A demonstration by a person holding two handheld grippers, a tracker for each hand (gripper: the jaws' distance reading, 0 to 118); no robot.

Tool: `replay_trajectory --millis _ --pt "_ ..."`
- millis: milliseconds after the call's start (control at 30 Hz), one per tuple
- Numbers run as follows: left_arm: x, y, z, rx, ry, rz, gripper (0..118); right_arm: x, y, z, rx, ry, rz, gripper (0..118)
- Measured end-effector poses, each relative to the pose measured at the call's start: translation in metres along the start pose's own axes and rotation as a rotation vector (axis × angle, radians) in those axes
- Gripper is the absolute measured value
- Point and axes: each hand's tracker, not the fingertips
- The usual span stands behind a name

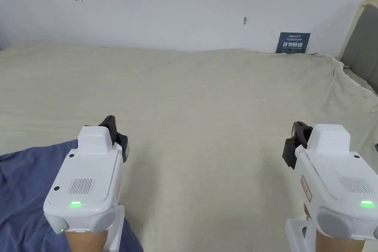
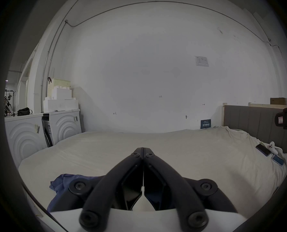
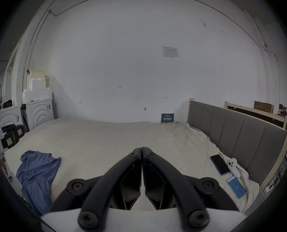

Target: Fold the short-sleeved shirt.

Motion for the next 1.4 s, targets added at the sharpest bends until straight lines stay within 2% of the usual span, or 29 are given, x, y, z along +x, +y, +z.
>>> replay_trajectory --millis 400,633,867,1300,1400 --pt "-0.003 0.001 0.000 0.005 0.013 -0.002 0 -0.002 0.000 -0.001 0.003 0.005 0.013 0" --pt "-0.023 0.003 0.006 0.012 0.058 -0.002 0 -0.024 0.006 -0.008 0.016 0.052 0.035 0" --pt "-0.071 0.003 0.021 0.008 0.173 0.005 0 -0.075 0.014 -0.022 0.031 0.171 0.049 0" --pt "-0.180 -0.003 0.078 -0.021 0.431 0.001 0 -0.194 0.012 -0.032 0.027 0.430 0.063 0" --pt "-0.197 -0.005 0.090 -0.030 0.450 0.000 0 -0.213 0.010 -0.029 0.024 0.474 0.068 0"
